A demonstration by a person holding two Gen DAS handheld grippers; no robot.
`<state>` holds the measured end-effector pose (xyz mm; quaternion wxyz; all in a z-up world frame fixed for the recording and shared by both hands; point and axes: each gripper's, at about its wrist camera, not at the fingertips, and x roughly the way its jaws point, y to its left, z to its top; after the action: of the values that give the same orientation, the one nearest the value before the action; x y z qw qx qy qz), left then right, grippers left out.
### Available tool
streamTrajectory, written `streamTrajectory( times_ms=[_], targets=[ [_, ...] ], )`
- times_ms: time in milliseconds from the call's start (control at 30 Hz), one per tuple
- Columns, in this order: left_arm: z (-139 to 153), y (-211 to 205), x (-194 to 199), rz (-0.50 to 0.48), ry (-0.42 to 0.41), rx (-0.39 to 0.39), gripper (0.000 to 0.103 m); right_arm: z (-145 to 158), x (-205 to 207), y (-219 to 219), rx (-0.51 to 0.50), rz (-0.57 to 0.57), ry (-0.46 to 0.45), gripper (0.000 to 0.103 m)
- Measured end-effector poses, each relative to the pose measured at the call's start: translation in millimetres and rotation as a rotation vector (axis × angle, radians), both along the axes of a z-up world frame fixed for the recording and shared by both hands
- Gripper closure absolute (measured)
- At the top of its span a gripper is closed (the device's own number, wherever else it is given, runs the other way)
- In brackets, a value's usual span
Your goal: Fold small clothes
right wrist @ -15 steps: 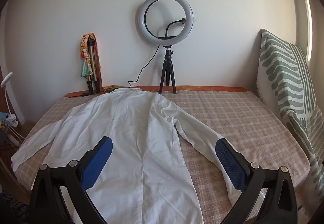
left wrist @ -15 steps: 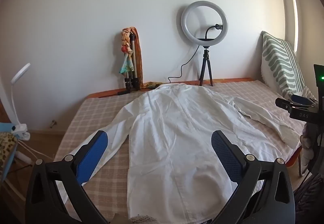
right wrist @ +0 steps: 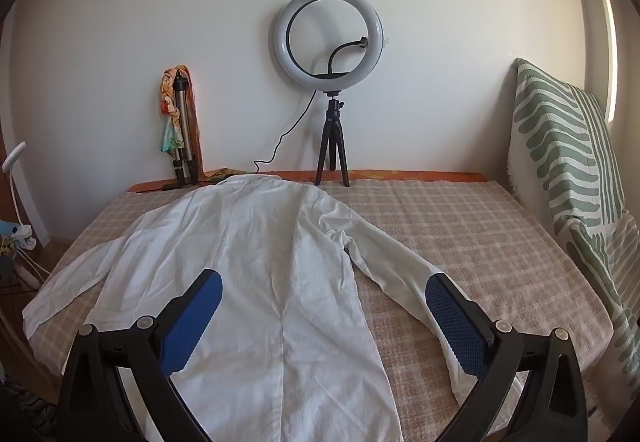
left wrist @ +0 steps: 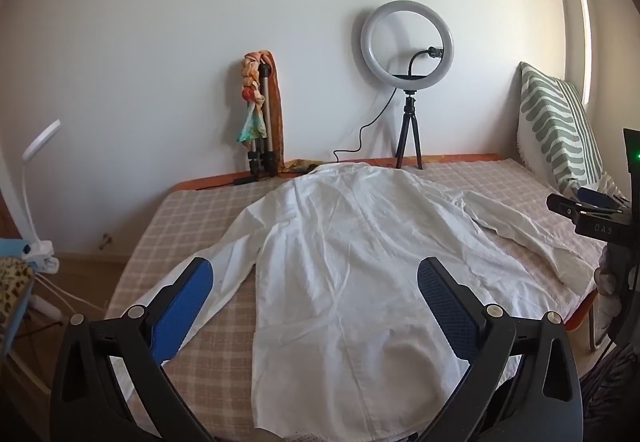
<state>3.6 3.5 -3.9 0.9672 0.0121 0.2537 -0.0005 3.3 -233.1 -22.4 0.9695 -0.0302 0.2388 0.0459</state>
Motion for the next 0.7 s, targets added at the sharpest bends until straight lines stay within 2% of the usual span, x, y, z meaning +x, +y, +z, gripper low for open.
streamTrajectory(
  times_ms=[700],
  targets=[
    [4.5, -0.1, -2.7, 0.002, 0.002, -0.006, 0.001, 3.0, -0.5, 3.1, 0.000, 0.008, -0.005, 0.000]
  ],
)
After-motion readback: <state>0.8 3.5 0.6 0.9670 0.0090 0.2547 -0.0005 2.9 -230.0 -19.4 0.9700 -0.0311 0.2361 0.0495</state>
